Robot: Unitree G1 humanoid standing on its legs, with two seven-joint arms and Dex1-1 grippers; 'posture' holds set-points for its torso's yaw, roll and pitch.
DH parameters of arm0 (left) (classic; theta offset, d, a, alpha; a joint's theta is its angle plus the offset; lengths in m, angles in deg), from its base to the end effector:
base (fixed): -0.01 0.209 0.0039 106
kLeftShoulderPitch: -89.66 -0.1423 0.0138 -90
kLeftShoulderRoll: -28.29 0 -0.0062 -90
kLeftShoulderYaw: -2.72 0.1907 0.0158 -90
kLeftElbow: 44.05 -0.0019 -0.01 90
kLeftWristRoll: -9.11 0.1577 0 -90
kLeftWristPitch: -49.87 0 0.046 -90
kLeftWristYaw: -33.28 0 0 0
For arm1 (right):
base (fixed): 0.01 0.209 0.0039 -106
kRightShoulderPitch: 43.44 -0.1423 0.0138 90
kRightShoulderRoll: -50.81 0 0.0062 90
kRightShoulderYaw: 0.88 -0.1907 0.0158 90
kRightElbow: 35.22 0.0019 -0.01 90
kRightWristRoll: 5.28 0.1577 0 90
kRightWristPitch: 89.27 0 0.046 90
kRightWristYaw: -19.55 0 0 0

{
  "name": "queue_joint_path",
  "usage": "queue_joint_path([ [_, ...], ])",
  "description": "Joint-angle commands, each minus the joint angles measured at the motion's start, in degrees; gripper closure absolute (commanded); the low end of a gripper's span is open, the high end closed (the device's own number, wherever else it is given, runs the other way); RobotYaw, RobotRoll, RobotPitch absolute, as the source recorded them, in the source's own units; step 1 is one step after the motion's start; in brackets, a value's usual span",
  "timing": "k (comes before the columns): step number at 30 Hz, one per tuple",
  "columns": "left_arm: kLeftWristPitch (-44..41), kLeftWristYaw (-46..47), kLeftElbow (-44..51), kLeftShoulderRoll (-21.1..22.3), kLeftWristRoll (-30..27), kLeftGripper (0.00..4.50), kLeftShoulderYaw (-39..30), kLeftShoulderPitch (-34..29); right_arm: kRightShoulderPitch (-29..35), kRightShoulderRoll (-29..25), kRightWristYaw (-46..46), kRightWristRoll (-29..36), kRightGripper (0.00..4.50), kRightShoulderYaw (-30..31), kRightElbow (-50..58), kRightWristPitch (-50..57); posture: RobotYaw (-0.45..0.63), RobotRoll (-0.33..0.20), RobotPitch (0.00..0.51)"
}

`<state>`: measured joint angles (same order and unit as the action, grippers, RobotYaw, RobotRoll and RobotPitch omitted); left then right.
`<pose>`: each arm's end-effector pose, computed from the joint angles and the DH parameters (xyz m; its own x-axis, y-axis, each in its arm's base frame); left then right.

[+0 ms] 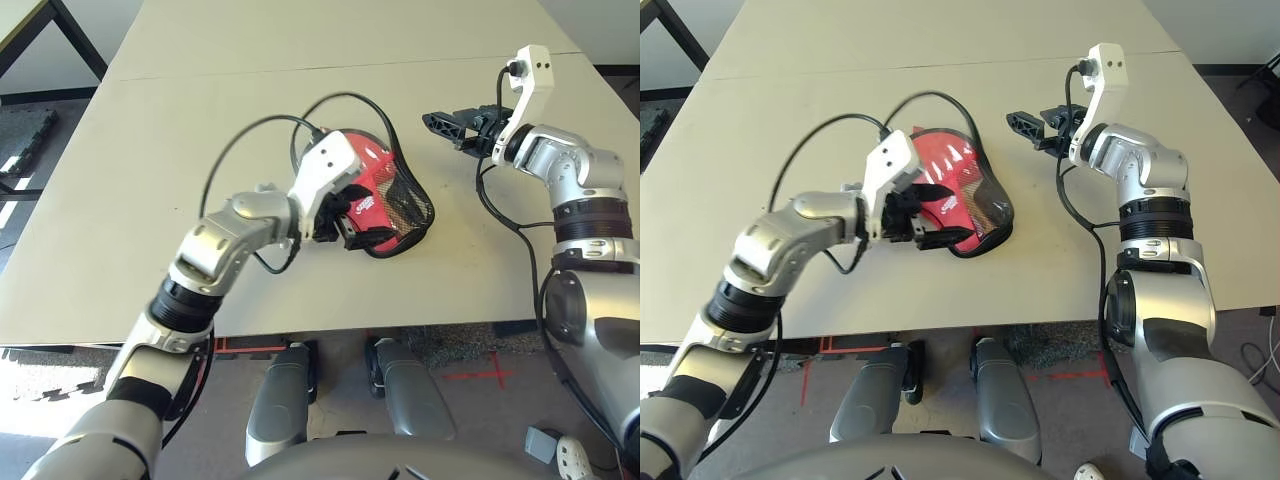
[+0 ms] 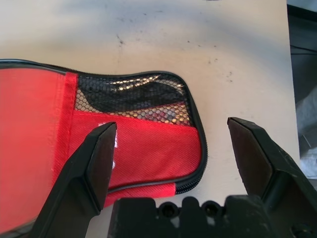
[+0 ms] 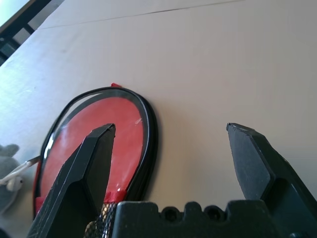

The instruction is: Store the ping-pong paddle in its case and zip it.

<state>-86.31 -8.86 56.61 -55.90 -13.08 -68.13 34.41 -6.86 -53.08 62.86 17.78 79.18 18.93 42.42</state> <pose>0.2868 0.1047 0.1699 0.3406 -0.8872 -0.3112 0.9356 0.3524 0.0191 0.3598 -0.2561 0.2003 0.7864 0.5954 -0.1644 -0.5370 0.7906 0.2944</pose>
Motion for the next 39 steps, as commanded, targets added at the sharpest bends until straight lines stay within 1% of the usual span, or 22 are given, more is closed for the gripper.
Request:
queue_joint_path([
  [1,0.5,-1.2,1.6,3.4,0.0,0.00,-3.3,-0.7,0.0,-3.3,4.2,2.4,0.04,0.7,2.4,9.7,0.08,0.000,0.187],
  [3,0.4,-1.9,2.2,5.8,-0.1,0.00,-4.5,-0.8,0.8,-4.4,5.8,3.3,0.04,1.5,3.4,14.3,0.08,0.000,0.190],
  [8,-0.4,-2.8,3.8,9.2,-0.8,0.00,-6.7,-1.2,3.5,-5.2,8.8,4.4,0.04,4.5,7.3,21.7,0.09,0.000,0.190],
  [16,-1.7,-3.9,7.0,13.0,-1.4,0.00,-8.7,-3.2,7.2,-4.4,10.0,4.8,0.04,8.8,11.1,26.1,0.11,0.000,0.191],
  [21,-2.1,-5.2,9.1,16.1,-2.0,0.00,-10.2,-2.9,8.2,-3.1,9.6,5.1,0.04,10.1,11.7,27.6,0.12,0.000,0.195],
  [24,-2.4,-5.4,9.7,16.9,-2.4,0.00,-10.7,-2.3,8.6,-2.2,9.4,5.2,0.04,10.6,12.2,28.4,0.12,0.000,0.197],
  [32,-2.7,-5.2,10.2,17.4,-2.9,0.00,-10.8,-2.0,9.9,1.0,7.6,5.3,0.04,12.4,14.1,31.4,0.13,0.000,0.198],
  [38,-2.7,-5.2,10.3,17.7,-2.9,0.00,-11.0,-2.3,10.4,2.6,4.5,5.6,0.04,11.3,14.9,34.9,0.13,0.000,0.198],
  [39,-2.8,-5.1,10.3,17.7,-2.9,0.00,-10.9,-2.3,10.4,2.6,4.2,5.6,0.43,11.2,15.0,35.2,0.14,0.000,0.197],
])
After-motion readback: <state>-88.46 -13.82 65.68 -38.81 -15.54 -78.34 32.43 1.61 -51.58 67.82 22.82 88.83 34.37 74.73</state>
